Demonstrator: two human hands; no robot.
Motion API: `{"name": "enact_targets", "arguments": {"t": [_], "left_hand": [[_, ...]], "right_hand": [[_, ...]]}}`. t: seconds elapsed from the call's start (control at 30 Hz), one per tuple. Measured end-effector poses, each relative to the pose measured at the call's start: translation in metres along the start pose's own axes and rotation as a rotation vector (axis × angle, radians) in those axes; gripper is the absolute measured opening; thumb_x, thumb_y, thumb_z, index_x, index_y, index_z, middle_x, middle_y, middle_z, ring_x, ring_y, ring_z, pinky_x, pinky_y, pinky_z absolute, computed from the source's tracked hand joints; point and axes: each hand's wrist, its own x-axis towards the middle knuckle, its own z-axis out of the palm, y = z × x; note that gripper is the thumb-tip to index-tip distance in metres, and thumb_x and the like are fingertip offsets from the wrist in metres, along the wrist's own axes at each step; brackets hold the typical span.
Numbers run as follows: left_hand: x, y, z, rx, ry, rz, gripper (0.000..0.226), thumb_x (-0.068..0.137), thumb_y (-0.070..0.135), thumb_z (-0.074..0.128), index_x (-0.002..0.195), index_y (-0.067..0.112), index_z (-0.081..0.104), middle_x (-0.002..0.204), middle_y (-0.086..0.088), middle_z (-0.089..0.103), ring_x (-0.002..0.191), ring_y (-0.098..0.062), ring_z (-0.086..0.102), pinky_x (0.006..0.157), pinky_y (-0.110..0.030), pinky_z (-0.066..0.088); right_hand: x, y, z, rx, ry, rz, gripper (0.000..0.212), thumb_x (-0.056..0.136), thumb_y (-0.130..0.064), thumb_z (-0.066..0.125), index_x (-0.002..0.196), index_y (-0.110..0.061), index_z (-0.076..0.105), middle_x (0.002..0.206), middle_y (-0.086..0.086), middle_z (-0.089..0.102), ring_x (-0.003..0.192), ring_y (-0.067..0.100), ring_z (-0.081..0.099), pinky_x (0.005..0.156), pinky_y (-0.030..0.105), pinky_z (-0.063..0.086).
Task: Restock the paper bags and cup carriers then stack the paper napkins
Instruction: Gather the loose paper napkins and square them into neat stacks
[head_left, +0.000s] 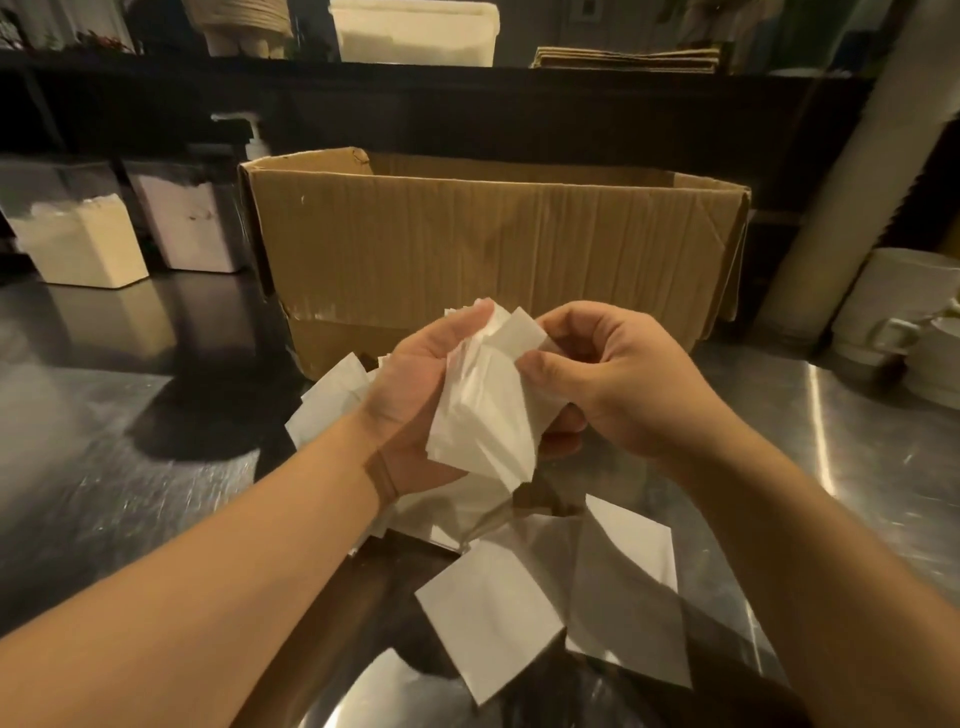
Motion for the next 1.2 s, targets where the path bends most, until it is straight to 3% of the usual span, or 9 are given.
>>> {"name": "enact_targets", "arguments": {"t": [0.07, 0.17, 0.3, 0.4, 0.53, 0.73, 0.9, 1.03, 1.2], "left_hand": [[-0.001, 0.001, -0.003, -0.091, -0.095, -0.061, 0.049, 0.085, 0.048, 0.065, 0.116, 0.010, 0.066, 0.095, -0.012, 0.073, 0.080, -0.027, 0.075, 0.068, -0.040, 0.065], [-0.001, 0.001, -0.011, -0.148, -0.184, -0.100, 0.072, 0.067, 0.029, 0.088, 0.129, 0.008, 0.059, 0.106, -0.018, 0.067, 0.087, -0.030, 0.069, 0.078, -0.047, 0.063], [0.002, 0.002, -0.015, -0.180, -0.157, -0.087, 0.089, 0.055, 0.013, 0.093, 0.135, 0.010, 0.054, 0.126, -0.024, 0.062, 0.087, -0.029, 0.065, 0.088, -0.049, 0.060], [0.003, 0.000, -0.014, -0.168, -0.085, -0.079, 0.093, 0.048, 0.011, 0.094, 0.134, 0.010, 0.057, 0.123, -0.024, 0.067, 0.086, -0.029, 0.066, 0.083, -0.047, 0.061], [0.001, 0.001, -0.012, -0.206, -0.058, -0.073, 0.091, 0.044, 0.009, 0.092, 0.130, 0.009, 0.061, 0.116, -0.023, 0.069, 0.082, -0.029, 0.067, 0.075, -0.045, 0.061], [0.000, 0.002, -0.014, -0.265, -0.179, -0.029, 0.077, 0.059, 0.014, 0.075, 0.132, 0.011, 0.053, 0.120, -0.023, 0.063, 0.086, -0.027, 0.059, 0.079, -0.042, 0.059], [-0.001, 0.004, -0.014, -0.300, -0.214, 0.015, 0.072, 0.062, 0.015, 0.066, 0.133, 0.010, 0.052, 0.117, -0.020, 0.062, 0.086, -0.027, 0.056, 0.082, -0.041, 0.059], [-0.002, 0.006, -0.011, -0.285, -0.191, 0.043, 0.067, 0.068, 0.020, 0.055, 0.135, 0.011, 0.052, 0.111, -0.019, 0.064, 0.083, -0.026, 0.058, 0.079, -0.042, 0.060], [0.000, 0.007, -0.014, -0.298, -0.174, 0.043, 0.068, 0.065, 0.019, 0.057, 0.133, 0.012, 0.052, 0.115, -0.018, 0.062, 0.086, -0.027, 0.058, 0.079, -0.042, 0.060]], "right_hand": [[0.003, 0.003, 0.001, -0.077, 0.068, -0.005, 0.015, 0.096, -0.025, 0.068, 0.110, -0.027, 0.065, 0.100, -0.011, 0.070, 0.083, 0.011, 0.073, 0.059, 0.024, 0.059], [0.011, 0.004, -0.013, -0.360, 0.089, 0.131, 0.021, 0.100, -0.023, 0.062, 0.120, -0.027, 0.058, 0.105, -0.008, 0.063, 0.093, 0.012, 0.064, 0.069, 0.021, 0.051], [0.007, -0.002, -0.034, -0.795, -0.361, 0.340, 0.037, 0.089, -0.030, 0.076, 0.122, -0.028, 0.063, 0.106, -0.008, 0.064, 0.096, 0.010, 0.062, 0.082, 0.025, 0.056], [-0.001, -0.004, -0.030, -0.869, -0.710, 0.412, 0.048, 0.080, -0.038, 0.084, 0.122, -0.037, 0.060, 0.106, -0.017, 0.063, 0.097, 0.007, 0.062, 0.091, 0.026, 0.057], [-0.002, 0.002, -0.015, -0.830, -0.829, 0.341, 0.040, 0.078, -0.036, 0.087, 0.110, -0.041, 0.063, 0.102, -0.019, 0.065, 0.094, 0.007, 0.064, 0.079, 0.020, 0.055], [0.003, 0.011, -0.008, -0.755, -0.763, 0.253, 0.011, 0.086, -0.032, 0.078, 0.086, -0.038, 0.068, 0.089, -0.017, 0.070, 0.087, 0.006, 0.067, 0.076, 0.018, 0.053], [0.012, 0.019, -0.023, -0.657, -0.410, 0.230, 0.009, 0.091, -0.026, 0.070, 0.097, -0.033, 0.067, 0.099, -0.008, 0.069, 0.091, 0.010, 0.066, 0.078, 0.026, 0.056], [0.024, 0.032, -0.022, -0.517, -0.095, 0.236, 0.029, 0.092, -0.024, 0.074, 0.117, -0.030, 0.062, 0.112, -0.005, 0.064, 0.100, 0.017, 0.063, 0.080, 0.027, 0.055], [0.027, 0.035, -0.025, -0.649, -0.006, 0.161, 0.021, 0.095, -0.019, 0.071, 0.111, -0.031, 0.062, 0.112, -0.003, 0.066, 0.097, 0.018, 0.064, 0.072, 0.023, 0.055]]}}
